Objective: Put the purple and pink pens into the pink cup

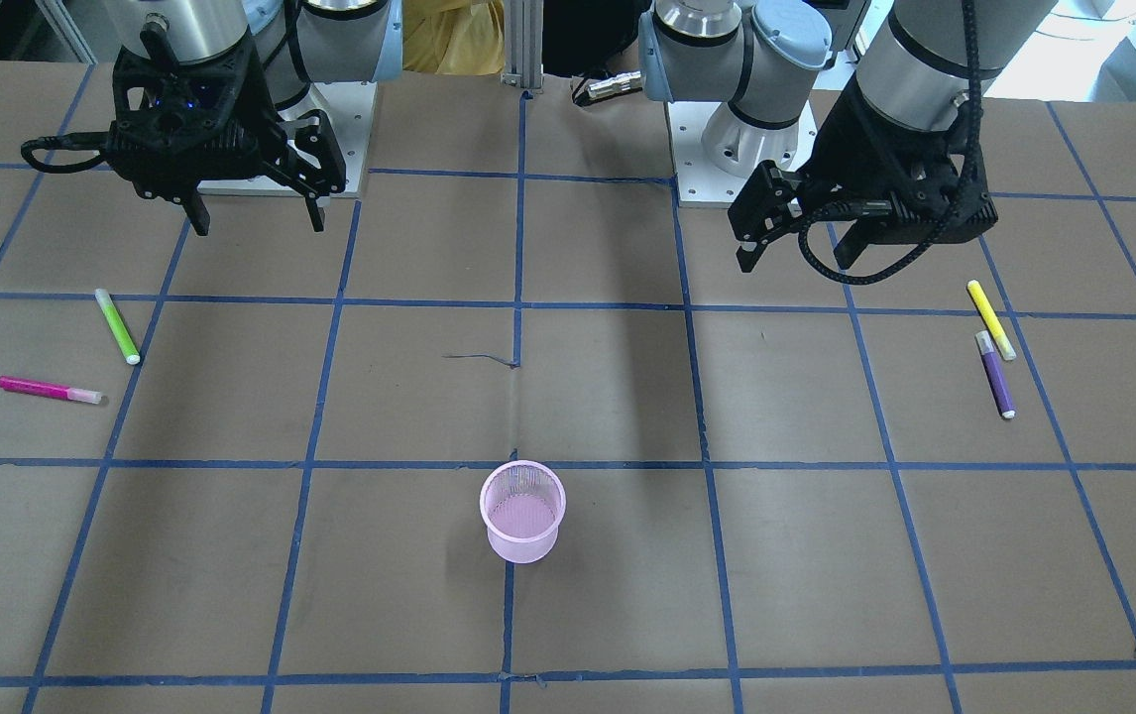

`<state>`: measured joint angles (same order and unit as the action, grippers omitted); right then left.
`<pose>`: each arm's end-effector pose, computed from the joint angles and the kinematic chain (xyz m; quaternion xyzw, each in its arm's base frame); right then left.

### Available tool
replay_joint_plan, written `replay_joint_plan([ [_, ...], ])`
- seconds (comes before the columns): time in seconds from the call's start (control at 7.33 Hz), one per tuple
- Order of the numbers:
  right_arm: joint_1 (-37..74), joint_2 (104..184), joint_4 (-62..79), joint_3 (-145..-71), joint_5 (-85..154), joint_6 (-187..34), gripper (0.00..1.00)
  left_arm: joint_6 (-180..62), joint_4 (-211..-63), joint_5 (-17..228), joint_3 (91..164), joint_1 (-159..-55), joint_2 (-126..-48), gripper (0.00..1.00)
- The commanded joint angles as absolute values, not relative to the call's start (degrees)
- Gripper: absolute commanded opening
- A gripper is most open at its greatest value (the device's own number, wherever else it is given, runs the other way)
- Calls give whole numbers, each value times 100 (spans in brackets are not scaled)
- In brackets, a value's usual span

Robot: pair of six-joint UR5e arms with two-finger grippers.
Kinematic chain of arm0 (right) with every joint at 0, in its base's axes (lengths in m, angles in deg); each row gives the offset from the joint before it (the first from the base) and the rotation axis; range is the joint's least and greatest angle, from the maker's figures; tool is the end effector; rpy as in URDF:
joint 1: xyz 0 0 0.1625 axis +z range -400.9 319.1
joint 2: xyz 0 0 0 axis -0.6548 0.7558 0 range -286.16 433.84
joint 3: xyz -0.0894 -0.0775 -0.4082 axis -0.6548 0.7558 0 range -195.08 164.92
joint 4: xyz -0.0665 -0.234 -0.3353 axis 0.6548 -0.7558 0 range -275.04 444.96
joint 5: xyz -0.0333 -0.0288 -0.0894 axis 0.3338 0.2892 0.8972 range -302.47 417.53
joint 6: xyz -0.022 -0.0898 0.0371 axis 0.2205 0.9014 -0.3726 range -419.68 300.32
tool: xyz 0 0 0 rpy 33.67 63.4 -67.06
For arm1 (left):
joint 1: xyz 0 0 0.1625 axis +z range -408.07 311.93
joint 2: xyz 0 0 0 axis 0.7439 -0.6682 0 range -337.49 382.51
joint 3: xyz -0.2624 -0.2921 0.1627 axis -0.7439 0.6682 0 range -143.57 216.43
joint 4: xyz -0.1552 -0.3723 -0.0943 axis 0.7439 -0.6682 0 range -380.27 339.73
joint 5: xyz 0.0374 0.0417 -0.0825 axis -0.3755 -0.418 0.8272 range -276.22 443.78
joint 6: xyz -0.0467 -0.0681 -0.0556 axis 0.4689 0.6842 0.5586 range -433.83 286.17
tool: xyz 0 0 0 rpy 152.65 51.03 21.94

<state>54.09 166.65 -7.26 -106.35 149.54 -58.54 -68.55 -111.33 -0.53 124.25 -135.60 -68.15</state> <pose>0.1709 -0.4641 0.5048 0.0529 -0.9979 0.0334 0.0164 -0.1216 -0.5031 0.4996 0.0672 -0.9965 0.0028 0.0497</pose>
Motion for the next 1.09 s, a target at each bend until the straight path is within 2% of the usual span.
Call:
replay_joint_plan([
  [0.0,5411,16665,-706,-10640,14955,-5854,100,-6925,-11158,-408,12423,-13613,-6828,100],
  [0.55,5402,16665,-723,-10623,14946,-5854,100,-7387,-11167,-464,12537,-13492,-6827,100],
  [0.95,5088,16648,-689,-10596,14885,-5304,100,-9151,-11159,-455,13132,-11984,-6933,100],
])
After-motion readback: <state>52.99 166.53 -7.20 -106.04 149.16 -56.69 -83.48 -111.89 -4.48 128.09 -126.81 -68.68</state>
